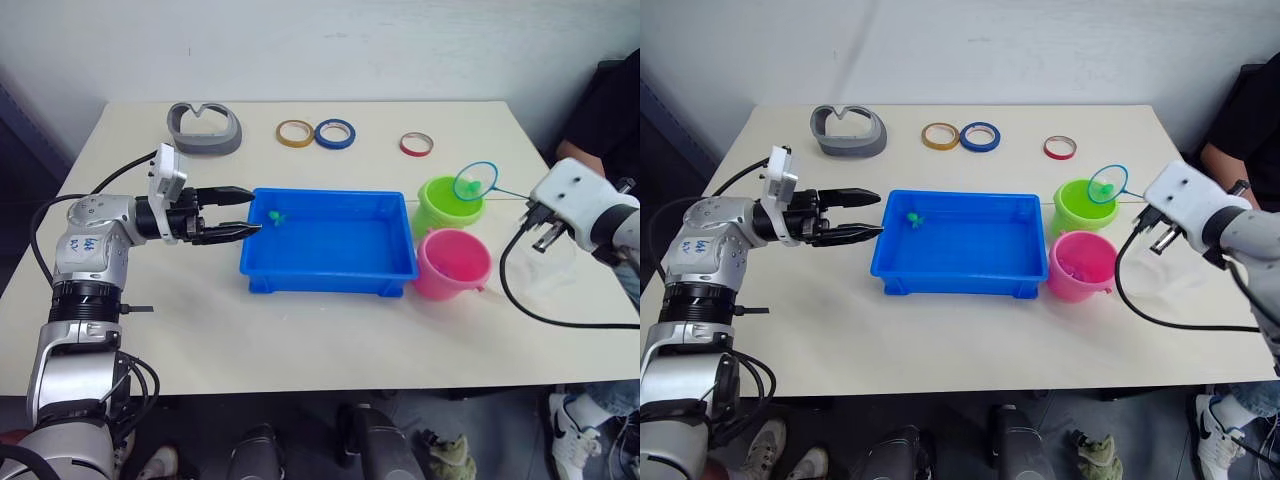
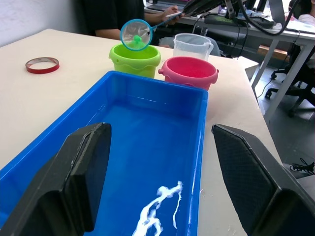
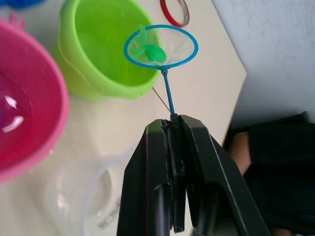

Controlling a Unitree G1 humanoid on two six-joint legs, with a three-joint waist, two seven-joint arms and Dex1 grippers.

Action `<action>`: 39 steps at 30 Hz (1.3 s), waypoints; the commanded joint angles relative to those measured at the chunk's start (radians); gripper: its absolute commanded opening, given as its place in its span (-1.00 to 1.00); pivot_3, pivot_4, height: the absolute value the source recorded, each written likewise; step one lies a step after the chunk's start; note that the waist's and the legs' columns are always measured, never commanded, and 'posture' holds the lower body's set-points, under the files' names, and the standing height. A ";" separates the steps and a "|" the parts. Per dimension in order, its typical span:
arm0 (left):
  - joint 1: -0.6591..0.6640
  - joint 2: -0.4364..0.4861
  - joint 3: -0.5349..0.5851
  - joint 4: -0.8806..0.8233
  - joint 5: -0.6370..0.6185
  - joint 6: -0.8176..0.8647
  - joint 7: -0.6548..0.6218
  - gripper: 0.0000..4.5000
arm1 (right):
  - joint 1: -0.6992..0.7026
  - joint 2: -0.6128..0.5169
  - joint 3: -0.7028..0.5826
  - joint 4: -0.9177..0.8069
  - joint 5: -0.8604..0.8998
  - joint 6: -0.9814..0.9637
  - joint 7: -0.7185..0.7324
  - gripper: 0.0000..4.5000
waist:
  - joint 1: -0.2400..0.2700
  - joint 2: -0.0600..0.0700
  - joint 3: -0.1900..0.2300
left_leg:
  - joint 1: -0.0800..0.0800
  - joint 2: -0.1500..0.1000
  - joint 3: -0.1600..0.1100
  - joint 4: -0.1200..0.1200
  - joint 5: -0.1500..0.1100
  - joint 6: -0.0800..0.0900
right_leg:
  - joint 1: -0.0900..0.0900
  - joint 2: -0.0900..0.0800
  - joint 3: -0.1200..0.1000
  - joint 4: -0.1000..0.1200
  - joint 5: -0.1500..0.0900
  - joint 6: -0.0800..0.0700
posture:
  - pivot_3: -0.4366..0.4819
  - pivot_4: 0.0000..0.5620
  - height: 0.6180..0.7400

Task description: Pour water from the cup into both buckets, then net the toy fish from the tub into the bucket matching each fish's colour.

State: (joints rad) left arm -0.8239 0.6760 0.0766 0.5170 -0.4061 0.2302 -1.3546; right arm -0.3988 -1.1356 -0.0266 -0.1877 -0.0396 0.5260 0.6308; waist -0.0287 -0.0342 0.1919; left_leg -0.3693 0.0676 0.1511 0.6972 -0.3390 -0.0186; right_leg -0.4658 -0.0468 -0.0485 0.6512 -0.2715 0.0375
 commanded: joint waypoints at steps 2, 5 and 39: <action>-0.028 0.000 0.009 -0.015 -0.002 -0.012 -0.010 0.60 | 0.041 -0.066 0.037 -0.074 -0.220 -0.138 -0.079 -1.00 | -0.001 0.000 0.000 | 0.000 0.000 0.000 0.000 0.000 -0.001 | 0.000 0.000 0.000 0.000 0.000 0.000 | -0.05 -0.47 0.79; -0.028 -0.003 0.009 -0.015 -0.003 -0.012 -0.012 0.60 | 0.071 -0.080 0.068 -0.105 -0.359 -0.214 -0.133 -1.00 | -0.001 0.000 0.000 | 0.001 0.000 0.001 0.000 0.001 -0.002 | 0.000 0.000 0.000 0.001 0.000 0.000 | -0.05 -0.47 0.79; 0.055 0.203 0.144 0.056 0.013 -0.046 0.051 0.60 | -0.164 0.328 0.055 -0.310 -0.373 0.000 0.200 -1.00 | -0.026 0.000 0.000 | 0.004 0.002 -0.003 0.001 0.002 -0.004 | 0.000 0.003 0.000 0.006 -0.001 -0.002 | -0.05 -0.47 0.79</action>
State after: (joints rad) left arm -0.7832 0.8498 0.1820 0.5696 -0.3885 0.1955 -1.3100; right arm -0.5374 -0.8285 0.0373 -0.4465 -0.4698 0.4422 0.7828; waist -0.0542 -0.0343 0.1920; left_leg -0.3656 0.0696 0.1489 0.6982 -0.3367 -0.0228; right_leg -0.4657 -0.0445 -0.0491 0.6571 -0.2724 0.0355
